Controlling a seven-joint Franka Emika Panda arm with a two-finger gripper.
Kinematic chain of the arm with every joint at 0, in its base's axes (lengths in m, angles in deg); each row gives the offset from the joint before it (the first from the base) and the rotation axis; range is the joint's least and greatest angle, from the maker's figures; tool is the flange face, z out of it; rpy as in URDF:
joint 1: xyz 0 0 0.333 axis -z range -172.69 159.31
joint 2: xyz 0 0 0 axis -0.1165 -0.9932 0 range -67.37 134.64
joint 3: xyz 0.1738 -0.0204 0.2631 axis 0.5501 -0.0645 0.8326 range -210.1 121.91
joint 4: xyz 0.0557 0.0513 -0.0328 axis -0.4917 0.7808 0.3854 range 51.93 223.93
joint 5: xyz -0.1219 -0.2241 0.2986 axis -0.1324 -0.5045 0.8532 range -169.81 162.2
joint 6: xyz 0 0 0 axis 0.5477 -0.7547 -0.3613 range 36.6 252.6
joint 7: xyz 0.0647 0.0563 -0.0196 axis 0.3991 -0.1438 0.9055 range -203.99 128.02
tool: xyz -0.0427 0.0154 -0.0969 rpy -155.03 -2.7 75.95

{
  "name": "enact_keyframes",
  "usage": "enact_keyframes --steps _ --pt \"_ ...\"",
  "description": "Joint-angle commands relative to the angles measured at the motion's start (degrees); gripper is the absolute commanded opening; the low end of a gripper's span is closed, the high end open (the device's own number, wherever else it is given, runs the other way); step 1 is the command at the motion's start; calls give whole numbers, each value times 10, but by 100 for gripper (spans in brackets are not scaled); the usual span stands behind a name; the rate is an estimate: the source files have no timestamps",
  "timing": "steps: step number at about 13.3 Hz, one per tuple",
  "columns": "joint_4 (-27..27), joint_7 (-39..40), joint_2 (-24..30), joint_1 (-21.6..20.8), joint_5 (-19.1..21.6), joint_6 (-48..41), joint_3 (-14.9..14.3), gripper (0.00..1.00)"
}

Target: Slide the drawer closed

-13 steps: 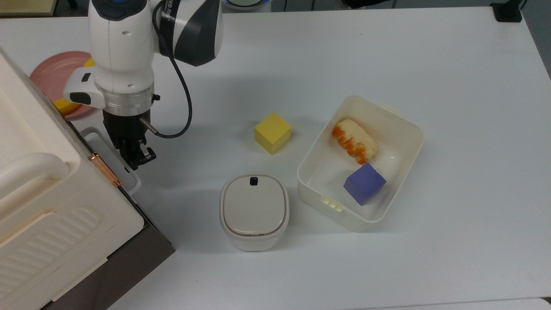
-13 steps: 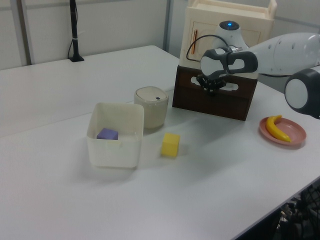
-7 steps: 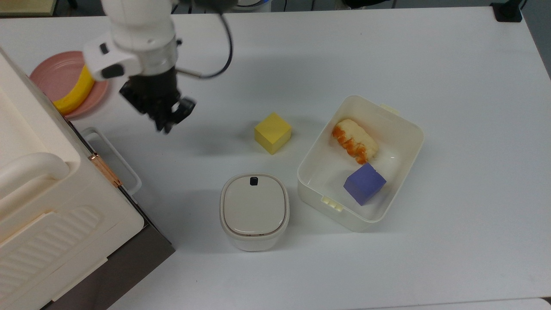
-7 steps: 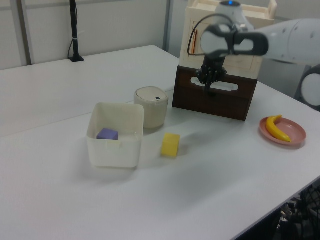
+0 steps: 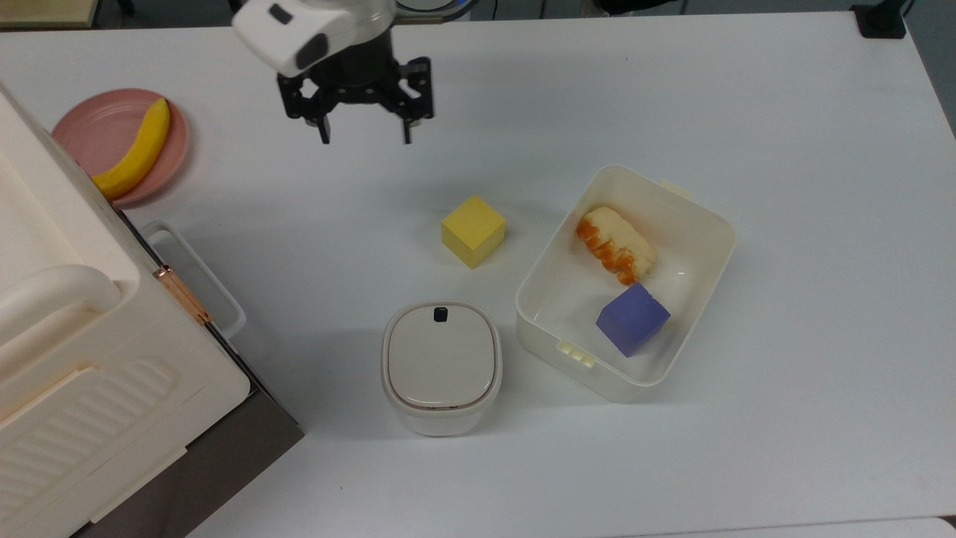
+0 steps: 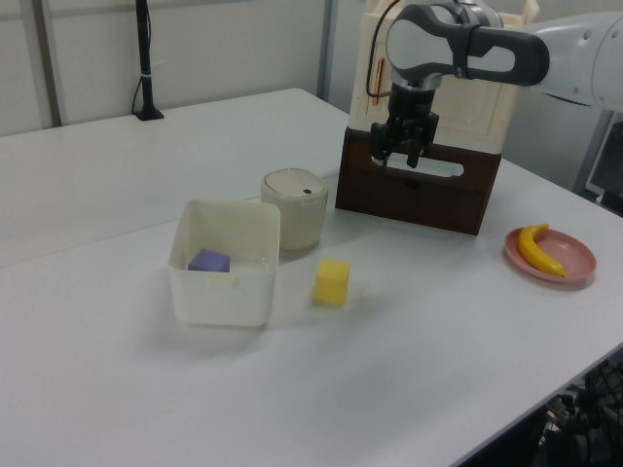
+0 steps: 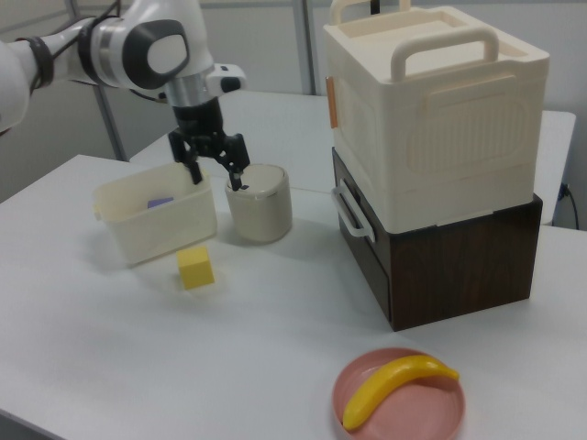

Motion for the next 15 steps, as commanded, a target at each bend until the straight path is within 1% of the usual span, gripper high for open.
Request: enact_keyframes --steps 1,4,6,15 --pt "12 13 8 -17 -10 -17 -11 100" --pt "1 -6 10 -20 -9 -40 -11 100" --pt "0 -22 10 -19 -10 -39 -11 100" --pt "1 -23 10 -22 -11 -39 -11 100"
